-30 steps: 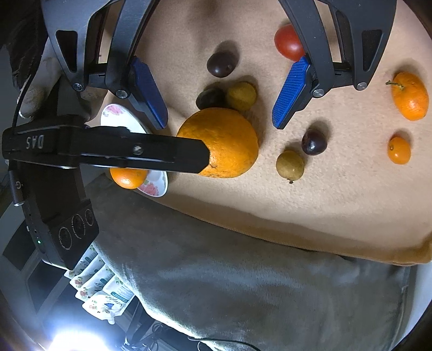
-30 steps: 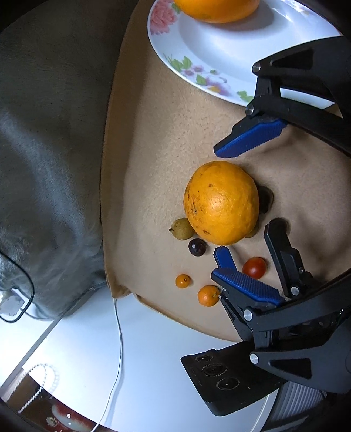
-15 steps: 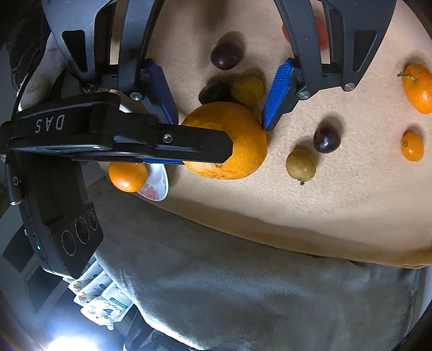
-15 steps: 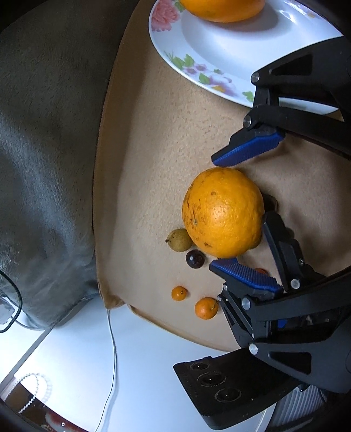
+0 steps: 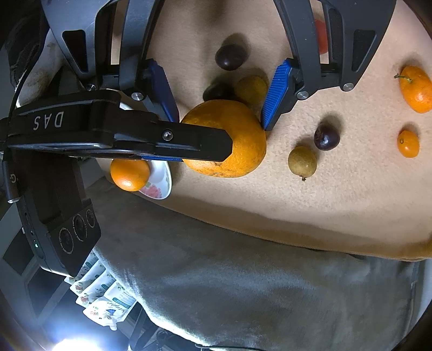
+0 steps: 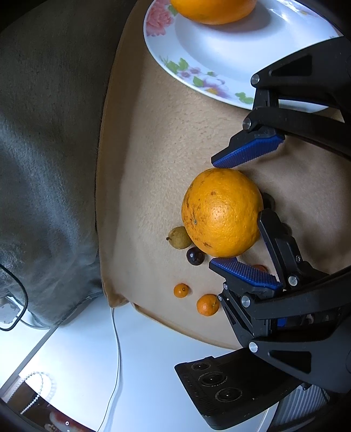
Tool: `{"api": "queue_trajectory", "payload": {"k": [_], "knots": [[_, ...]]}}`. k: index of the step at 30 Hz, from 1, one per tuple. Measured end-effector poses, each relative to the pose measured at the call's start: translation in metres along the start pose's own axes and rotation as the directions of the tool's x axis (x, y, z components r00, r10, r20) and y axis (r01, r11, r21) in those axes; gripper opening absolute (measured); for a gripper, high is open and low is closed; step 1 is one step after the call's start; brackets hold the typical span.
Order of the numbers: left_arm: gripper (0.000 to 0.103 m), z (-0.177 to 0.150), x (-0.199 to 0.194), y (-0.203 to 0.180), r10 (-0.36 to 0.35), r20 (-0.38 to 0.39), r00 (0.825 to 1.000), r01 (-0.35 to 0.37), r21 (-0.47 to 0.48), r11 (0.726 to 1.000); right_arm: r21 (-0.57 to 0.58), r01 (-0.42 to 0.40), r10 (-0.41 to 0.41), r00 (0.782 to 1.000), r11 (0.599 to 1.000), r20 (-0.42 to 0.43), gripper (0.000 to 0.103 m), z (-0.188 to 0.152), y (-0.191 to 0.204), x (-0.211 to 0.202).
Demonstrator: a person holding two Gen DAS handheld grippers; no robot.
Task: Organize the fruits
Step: 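Lift the second orange with the left gripper and carry it to the plate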
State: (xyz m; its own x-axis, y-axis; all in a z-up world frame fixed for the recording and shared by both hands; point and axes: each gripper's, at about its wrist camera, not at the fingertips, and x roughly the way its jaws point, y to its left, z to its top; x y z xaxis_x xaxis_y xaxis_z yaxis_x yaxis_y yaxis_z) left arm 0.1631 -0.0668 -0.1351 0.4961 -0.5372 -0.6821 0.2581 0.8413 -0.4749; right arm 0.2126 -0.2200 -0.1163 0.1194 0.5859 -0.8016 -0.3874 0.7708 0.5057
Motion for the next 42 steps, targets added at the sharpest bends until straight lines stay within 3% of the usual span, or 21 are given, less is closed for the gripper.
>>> {"api": "queue_trajectory", "payload": {"k": [22,42], "knots": [[0.062,-0.005,-0.015,-0.051,-0.032,0.036,0.999,0.028,0.098,0.995,0.01,0.019,-0.02,0.995,1.0,0.1,0.072,-0.026,-0.008,-0.058],[0.062,-0.016,0.015,-0.11,-0.09,-0.035,0.995,0.095,0.192,0.977,0.108,0.046,-0.062,0.986,0.993,0.153,0.072,-0.068,-0.061,-0.107]]}}
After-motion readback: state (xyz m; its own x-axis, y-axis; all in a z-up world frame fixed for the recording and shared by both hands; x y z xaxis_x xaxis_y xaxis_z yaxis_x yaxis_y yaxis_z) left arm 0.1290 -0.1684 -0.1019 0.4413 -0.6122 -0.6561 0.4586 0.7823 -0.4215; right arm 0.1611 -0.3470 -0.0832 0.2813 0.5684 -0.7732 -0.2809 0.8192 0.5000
